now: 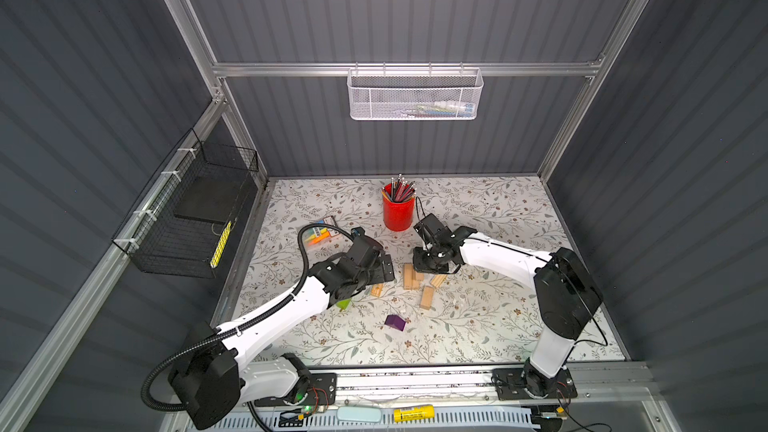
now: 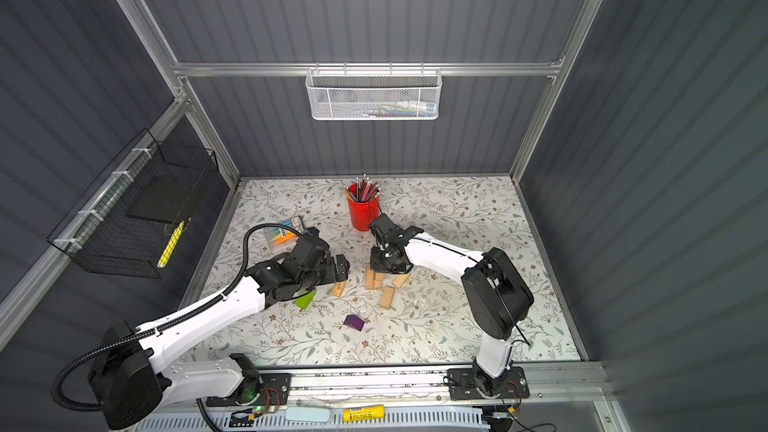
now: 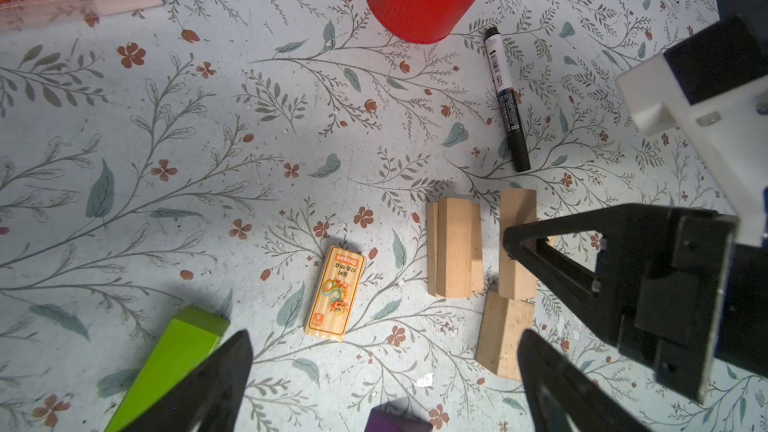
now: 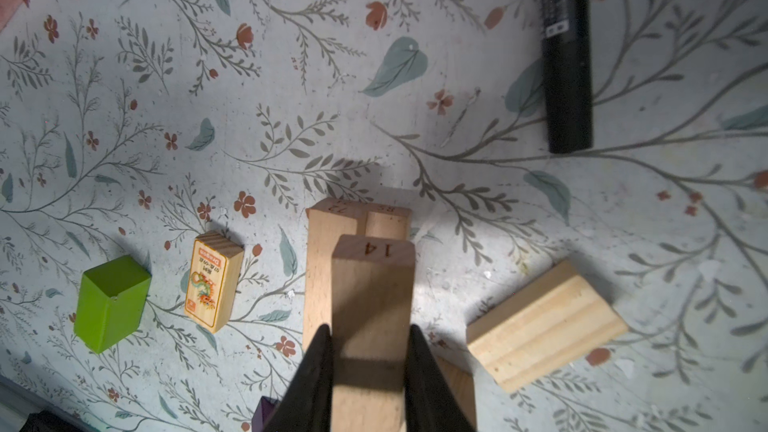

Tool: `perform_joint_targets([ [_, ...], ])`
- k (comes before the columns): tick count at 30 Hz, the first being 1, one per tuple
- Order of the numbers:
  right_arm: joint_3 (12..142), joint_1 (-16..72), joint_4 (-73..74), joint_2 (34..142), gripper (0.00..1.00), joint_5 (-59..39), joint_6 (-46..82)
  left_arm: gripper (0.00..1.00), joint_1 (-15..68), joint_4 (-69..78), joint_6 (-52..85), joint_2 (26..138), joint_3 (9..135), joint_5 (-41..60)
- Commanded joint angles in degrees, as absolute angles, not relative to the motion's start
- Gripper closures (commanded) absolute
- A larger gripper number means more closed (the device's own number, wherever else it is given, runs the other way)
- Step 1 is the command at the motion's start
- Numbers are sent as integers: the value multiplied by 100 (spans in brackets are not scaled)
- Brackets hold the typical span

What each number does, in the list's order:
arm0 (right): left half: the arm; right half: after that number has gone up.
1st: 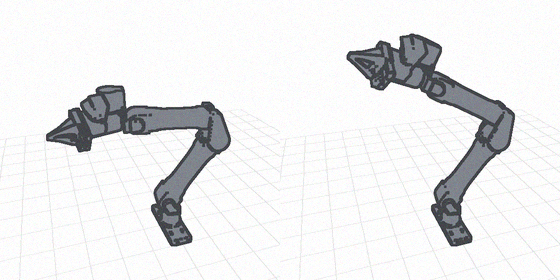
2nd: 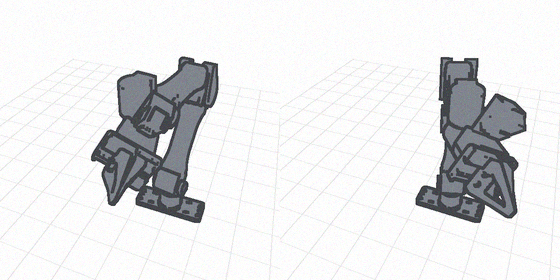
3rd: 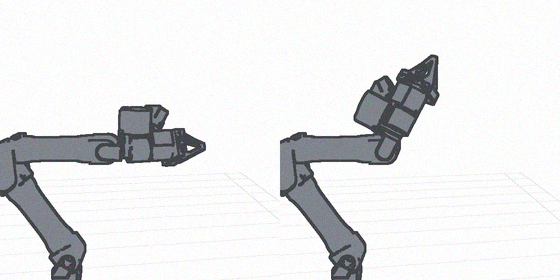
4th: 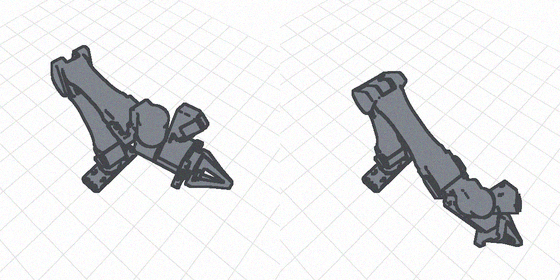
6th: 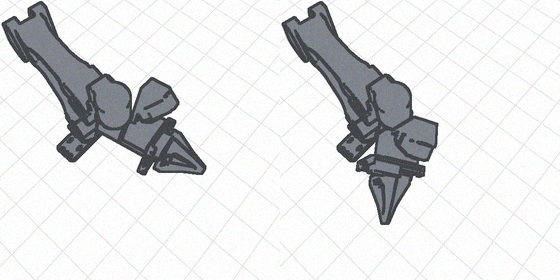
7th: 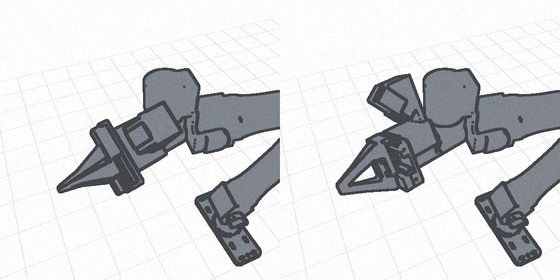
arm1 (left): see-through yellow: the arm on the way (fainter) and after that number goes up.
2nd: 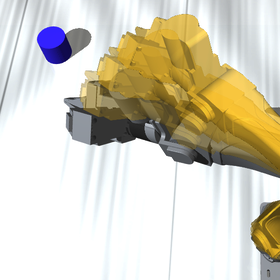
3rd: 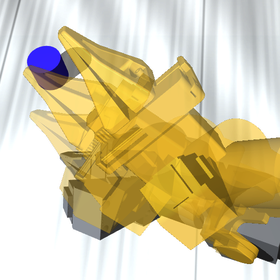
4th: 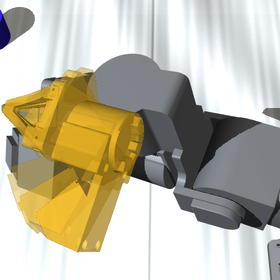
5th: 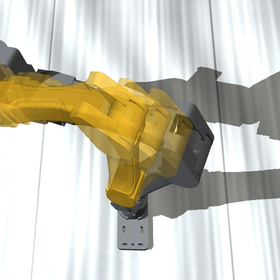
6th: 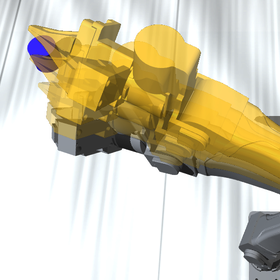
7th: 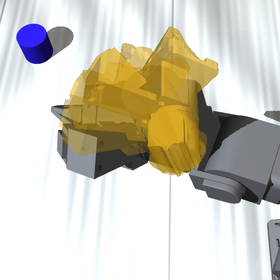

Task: Build the wood block tower
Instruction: 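Carry the block marked 14 with the right gripper beside the block marked 72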

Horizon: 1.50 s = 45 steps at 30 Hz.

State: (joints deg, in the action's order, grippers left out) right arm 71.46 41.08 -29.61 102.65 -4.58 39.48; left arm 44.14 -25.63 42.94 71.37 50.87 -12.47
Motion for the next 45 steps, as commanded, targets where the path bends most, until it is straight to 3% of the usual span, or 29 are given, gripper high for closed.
perform_joint_targets([
  [1, 7155, 4131, -2908, 10426, 77, -429, 3987, 0, 4388, -2593, 4359, 7183, 5017, -1328],
  [37, 7047, 4131, -2733, 10801, 76, -421, 4166, 1, 4368, -2540, 4364, 7365, 4999, -1292],
  [45, 7050, 4131, -2708, 10791, 70, -461, 4191, 0, 4359, -2531, 4342, 7365, 5001, -1278],
])
